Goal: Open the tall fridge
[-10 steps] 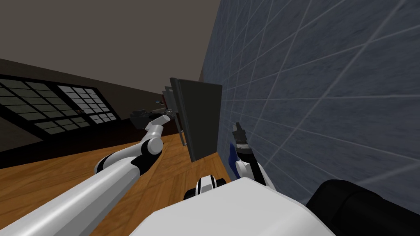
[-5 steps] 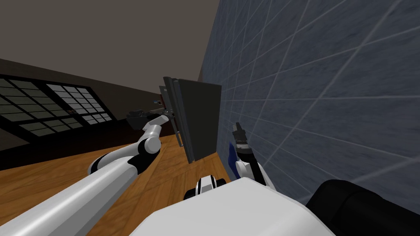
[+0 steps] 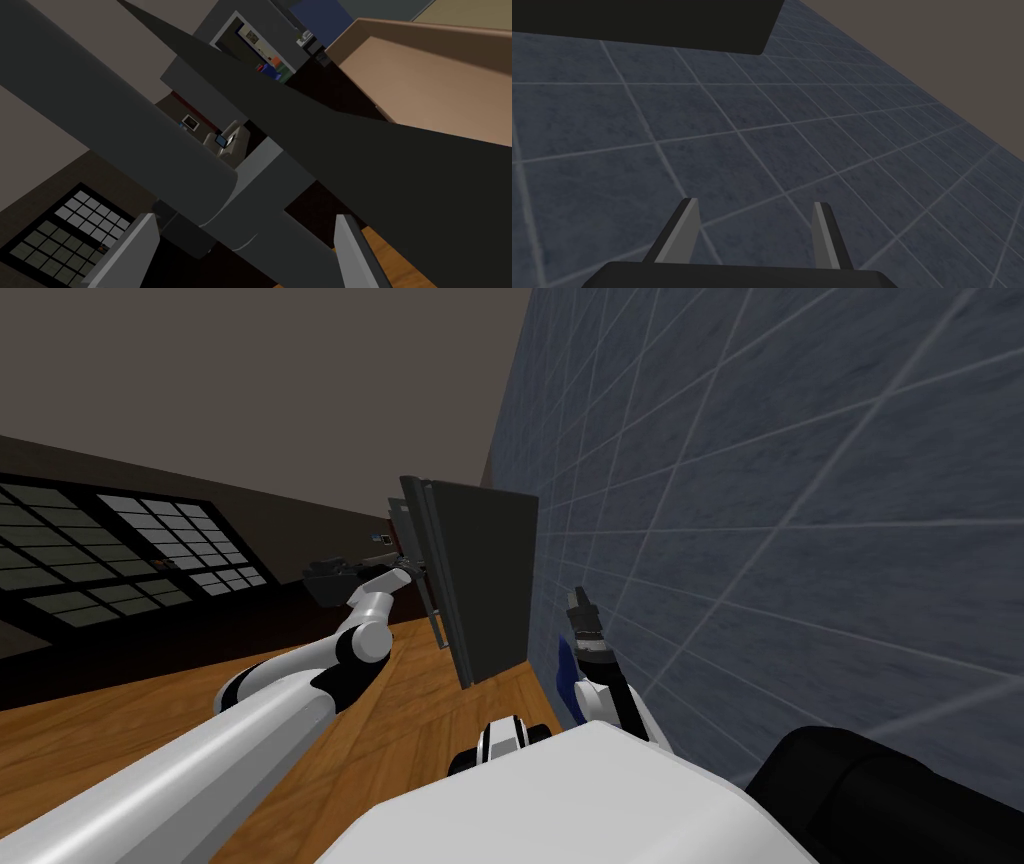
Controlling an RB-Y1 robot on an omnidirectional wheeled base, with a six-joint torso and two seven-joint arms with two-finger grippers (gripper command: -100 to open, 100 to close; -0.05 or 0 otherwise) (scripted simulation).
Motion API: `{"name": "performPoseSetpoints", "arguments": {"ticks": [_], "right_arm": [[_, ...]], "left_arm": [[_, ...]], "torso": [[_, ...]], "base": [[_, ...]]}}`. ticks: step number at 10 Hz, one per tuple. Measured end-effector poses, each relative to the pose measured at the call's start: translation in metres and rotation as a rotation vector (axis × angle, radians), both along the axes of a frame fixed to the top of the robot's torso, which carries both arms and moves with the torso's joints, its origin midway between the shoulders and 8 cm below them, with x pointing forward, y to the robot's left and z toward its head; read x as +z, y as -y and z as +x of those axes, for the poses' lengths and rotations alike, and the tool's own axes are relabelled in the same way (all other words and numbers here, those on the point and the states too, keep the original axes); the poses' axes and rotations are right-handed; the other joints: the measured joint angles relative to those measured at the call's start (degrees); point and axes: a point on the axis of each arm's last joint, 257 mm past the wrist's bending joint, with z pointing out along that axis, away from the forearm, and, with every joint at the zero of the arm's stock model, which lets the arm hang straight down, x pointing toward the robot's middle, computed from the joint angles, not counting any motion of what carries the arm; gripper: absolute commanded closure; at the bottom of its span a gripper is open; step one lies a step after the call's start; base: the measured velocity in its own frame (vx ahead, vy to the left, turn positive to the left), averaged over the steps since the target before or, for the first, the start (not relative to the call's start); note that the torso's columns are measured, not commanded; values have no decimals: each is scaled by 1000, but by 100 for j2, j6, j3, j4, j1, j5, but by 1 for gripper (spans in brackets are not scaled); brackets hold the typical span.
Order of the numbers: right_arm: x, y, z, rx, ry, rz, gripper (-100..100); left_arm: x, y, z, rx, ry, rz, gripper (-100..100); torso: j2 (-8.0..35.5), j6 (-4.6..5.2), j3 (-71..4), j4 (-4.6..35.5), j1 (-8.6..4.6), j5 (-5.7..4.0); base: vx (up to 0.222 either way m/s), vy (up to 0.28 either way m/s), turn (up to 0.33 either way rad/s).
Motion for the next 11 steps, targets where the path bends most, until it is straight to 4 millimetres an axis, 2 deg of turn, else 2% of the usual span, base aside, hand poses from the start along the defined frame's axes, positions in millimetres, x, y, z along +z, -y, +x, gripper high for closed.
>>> {"name": "performPoseSetpoints", "arguments": {"ticks": [1,4,7,9,11], "right_arm": [[0,0,0,0,0,0,0],[0,0,0,0,0,0,0],[0,0,0,0,0,-1,0],[0,0,0,0,0,0,0],[0,0,0,0,0,0,0]], "left_arm": [[1,0,0,-1,0,0,100],[-4,13,3,-21,-3,-19,100],[-7,34,7,-56,-9,-15,100],[1,39,8,-65,-2,-10,100],[-3,58,11,-88,-10,-13,100]], "torso": [[13,-1,4,-2,0,3],[5,14,-3,9,27,-9],[-25,30,-20,2,-11,-18],[-6,20,-6,-4,-73,-25],[-30,76,-27,10,-47,-40]], "base": [[7,-3,-1],[-9,238,-86],[-9,300,-72],[-8,178,-32],[0,283,-109]]}}
